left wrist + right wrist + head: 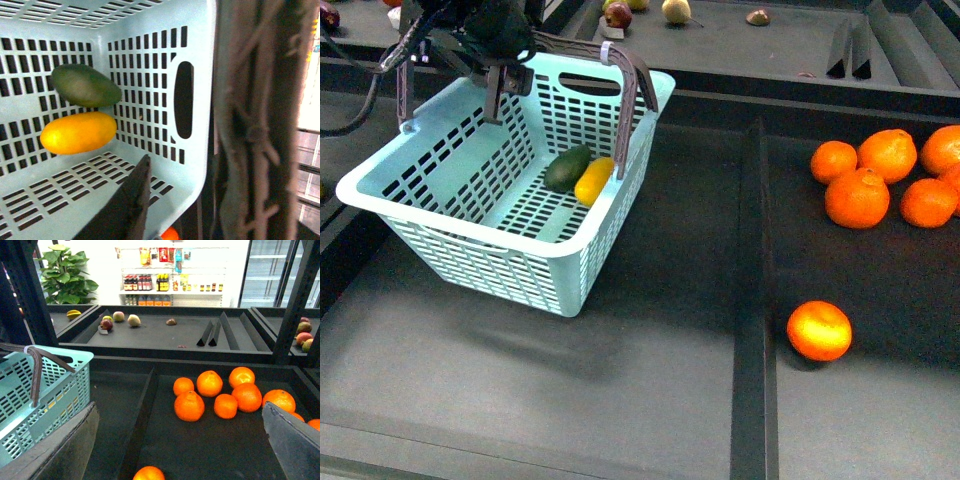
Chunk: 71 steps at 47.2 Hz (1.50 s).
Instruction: Pick mango and avocado into basket
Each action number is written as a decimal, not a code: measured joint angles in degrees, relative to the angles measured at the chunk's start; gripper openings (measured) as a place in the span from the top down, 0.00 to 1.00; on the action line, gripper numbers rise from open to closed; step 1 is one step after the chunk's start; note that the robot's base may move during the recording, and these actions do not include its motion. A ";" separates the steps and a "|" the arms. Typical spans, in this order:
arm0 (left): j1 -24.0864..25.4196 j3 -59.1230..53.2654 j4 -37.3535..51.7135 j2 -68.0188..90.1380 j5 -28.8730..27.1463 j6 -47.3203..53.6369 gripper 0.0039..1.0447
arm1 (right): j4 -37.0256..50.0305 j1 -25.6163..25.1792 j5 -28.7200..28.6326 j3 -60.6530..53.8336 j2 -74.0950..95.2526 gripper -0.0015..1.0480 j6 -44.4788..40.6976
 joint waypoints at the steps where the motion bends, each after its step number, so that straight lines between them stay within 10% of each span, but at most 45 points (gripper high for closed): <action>1: -0.04 -0.96 -0.13 -0.61 -0.15 0.17 0.59 | 0.00 0.00 0.00 0.00 0.00 0.07 0.00; 14: 0.79 -21.18 -4.98 -21.27 -0.35 0.09 0.06 | 0.00 0.00 0.00 0.00 0.00 0.07 0.00; 41: 19.15 -50.69 -10.88 -75.03 8.46 32.13 0.07 | 0.00 0.00 0.00 0.00 0.00 0.07 0.02; 49: 18.71 -68.24 20.59 -80.46 18.71 68.17 0.39 | 0.00 0.00 0.02 0.00 0.00 0.07 0.00; 61: 14.53 -84.32 26.88 -90.66 13.51 82.75 0.98 | 0.00 0.00 0.00 0.00 0.00 0.07 0.00; 71: 11.69 -91.38 26.86 -98.23 11.85 83.38 0.97 | 0.00 0.00 0.00 0.00 0.00 0.07 0.00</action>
